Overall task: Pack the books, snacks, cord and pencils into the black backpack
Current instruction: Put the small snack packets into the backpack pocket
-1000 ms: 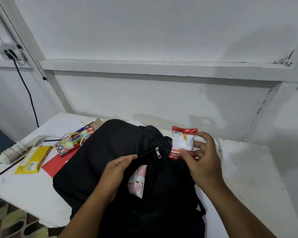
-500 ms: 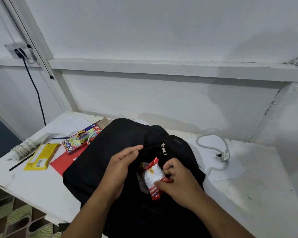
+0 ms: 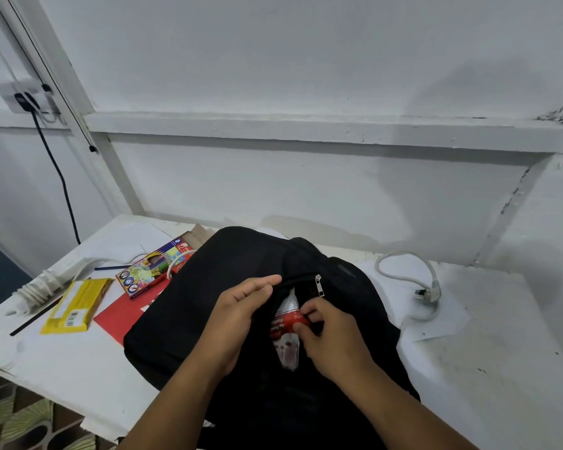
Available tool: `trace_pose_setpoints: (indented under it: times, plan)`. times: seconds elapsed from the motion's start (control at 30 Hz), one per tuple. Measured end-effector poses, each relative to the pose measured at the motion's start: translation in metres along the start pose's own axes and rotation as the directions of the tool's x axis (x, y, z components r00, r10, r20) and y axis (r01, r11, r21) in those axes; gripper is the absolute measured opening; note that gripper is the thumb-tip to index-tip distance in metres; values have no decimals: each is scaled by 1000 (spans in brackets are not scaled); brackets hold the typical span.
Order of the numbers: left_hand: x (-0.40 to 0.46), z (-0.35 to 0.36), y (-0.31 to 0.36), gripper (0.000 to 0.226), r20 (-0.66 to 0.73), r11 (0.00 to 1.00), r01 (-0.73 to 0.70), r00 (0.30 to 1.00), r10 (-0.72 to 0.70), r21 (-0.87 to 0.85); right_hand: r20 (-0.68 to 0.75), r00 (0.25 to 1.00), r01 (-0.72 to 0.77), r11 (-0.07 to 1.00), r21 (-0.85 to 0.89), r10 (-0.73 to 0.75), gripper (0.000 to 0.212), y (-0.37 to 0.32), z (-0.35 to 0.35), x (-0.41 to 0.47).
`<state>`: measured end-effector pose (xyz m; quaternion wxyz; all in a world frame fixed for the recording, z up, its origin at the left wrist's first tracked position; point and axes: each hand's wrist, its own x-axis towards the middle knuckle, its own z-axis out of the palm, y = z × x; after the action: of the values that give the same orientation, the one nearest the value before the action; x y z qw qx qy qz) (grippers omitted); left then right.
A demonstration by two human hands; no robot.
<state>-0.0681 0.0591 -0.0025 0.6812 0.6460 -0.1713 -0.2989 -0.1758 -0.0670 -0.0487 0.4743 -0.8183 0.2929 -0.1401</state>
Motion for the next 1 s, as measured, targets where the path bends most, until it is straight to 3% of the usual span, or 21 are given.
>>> trace_pose_setpoints:
  times: [0.1,0.23,0.37,0.43,0.5,0.6,0.77,0.9,1.0]
  plan:
    - [3,0,-3,26,0,999,-25,1000,25,37,72,986,-162,952,258,148,16,-7,8,2]
    - [4,1,-5,26,-2,996,-29,1000,30,79,183,961,-275,747,605,205,19,-14,11,6]
    - [5,0,-7,25,-17,992,-61,998,63,107,365,924,-342,679,650,115,34,-11,6,2]
    - [7,1,-8,25,-19,990,-80,996,83,120,477,878,-366,705,607,45,41,-7,9,-1]
    - [8,2,-9,25,-24,989,-76,997,80,125,502,865,-344,756,558,23,46,-5,13,-3]
    - [10,-1,-14,29,-16,991,-28,999,31,134,404,912,-301,787,539,72,48,-2,12,-4]
    - [7,2,-25,32,13,973,-34,999,32,227,86,982,-189,842,506,168,38,4,-5,-13]
    - [-3,4,-31,31,145,945,-73,989,28,320,-147,984,-16,871,490,101,35,-4,-16,-24]
    - [-18,-2,-33,33,133,982,-29,991,4,188,-202,979,89,887,452,4,37,-11,-19,-29]
